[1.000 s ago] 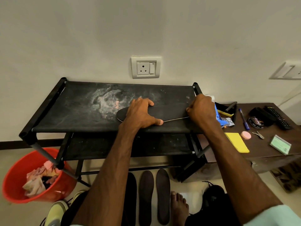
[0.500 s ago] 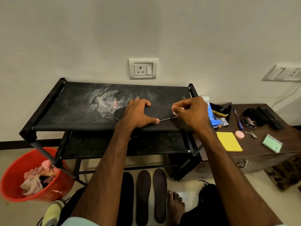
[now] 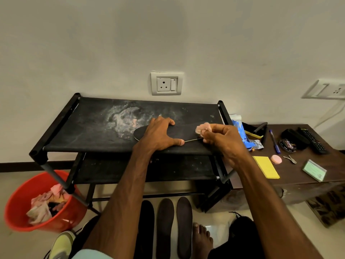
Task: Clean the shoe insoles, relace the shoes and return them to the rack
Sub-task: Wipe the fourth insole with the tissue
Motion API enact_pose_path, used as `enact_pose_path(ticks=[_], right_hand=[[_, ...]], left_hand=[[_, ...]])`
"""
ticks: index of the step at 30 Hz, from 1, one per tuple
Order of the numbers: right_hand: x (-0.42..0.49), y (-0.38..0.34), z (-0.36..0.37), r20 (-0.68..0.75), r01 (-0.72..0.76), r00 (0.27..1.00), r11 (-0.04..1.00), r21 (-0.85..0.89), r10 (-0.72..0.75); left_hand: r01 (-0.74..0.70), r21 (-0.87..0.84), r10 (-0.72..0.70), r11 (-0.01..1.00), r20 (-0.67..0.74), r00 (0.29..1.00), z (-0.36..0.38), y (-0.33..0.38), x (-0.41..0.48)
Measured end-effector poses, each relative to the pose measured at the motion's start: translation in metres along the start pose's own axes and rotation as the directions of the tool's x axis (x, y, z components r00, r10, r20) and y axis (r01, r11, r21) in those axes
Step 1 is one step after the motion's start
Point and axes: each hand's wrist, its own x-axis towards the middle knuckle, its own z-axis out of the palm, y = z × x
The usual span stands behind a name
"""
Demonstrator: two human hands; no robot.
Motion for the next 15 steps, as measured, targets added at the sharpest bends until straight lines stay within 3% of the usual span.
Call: enact_pose_path(ticks=[3,11,15], right_hand=[[-0.003,-0.001,0.001,0.007,0.015,1.000,1.000,0.012,-0.015],[-0.008,0.002,0.003,-0.003,0.152,0.988,0.966,-0.209,-0.156],[0.000,0.009,0.006,-0.008,0.238,0.966,0.896,-0.375,-0.260]], left_hand=[[0.002,0.016,-0.002,1.000,0.004,1.000,0.001,0.000,0.000],[0.028,0.129,-0.028,0.991,-0.005,1.000,0.000,0.002,-0.001],[0.124,0.247,-0.124,0.961,-0.018,0.992,-0.014,0.002,-0.009]])
